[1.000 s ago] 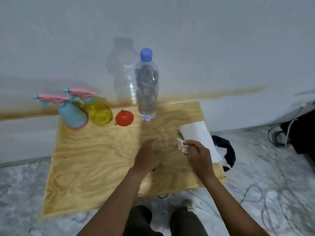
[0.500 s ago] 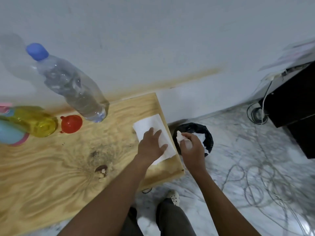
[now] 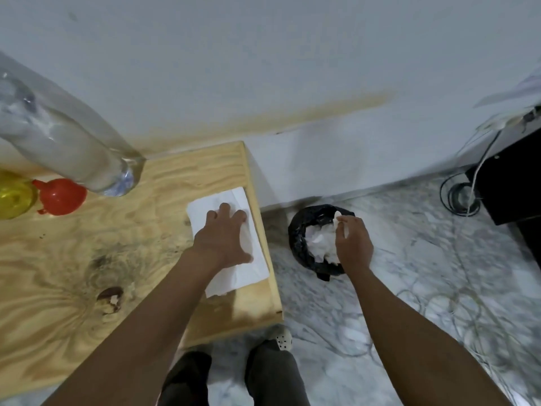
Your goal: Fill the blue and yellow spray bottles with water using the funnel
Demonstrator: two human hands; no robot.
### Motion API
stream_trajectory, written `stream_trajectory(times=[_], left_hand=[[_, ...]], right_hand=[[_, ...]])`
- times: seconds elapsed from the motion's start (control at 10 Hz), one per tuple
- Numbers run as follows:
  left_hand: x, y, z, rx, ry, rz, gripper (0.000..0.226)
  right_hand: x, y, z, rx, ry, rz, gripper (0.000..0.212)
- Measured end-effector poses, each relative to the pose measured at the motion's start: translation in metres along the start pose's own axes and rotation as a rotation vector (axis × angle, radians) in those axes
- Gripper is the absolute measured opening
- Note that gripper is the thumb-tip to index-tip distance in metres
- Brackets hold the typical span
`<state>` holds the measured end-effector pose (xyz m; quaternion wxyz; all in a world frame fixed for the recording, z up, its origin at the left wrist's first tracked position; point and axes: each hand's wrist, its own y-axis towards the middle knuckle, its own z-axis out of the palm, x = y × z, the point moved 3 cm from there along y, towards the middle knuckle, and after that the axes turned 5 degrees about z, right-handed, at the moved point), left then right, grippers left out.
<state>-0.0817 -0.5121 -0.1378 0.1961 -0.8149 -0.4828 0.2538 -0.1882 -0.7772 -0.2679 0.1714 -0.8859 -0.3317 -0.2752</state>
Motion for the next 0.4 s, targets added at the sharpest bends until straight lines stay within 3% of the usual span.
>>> stream_trajectory(times=[0.1,0.2,0.4], left_hand=[[-0.001,0.004,-0.002,0.004,0.024,-0.014,0.090],[0.000,0.004,0.001,0.006,0.026,-0.027,0.090],[-0.001,-0.007,0.000,-0.092,-0.024,-0.011,0.085]], right_hand=[[-0.038,0.025,0.027,0.253,-0.004,0.159,0.034],[-0.054,0.042,0.037,0.328,0.079,0.225,0.038],[-0.028,0.033,0.014,0.254,0.140,0.170,0.037]])
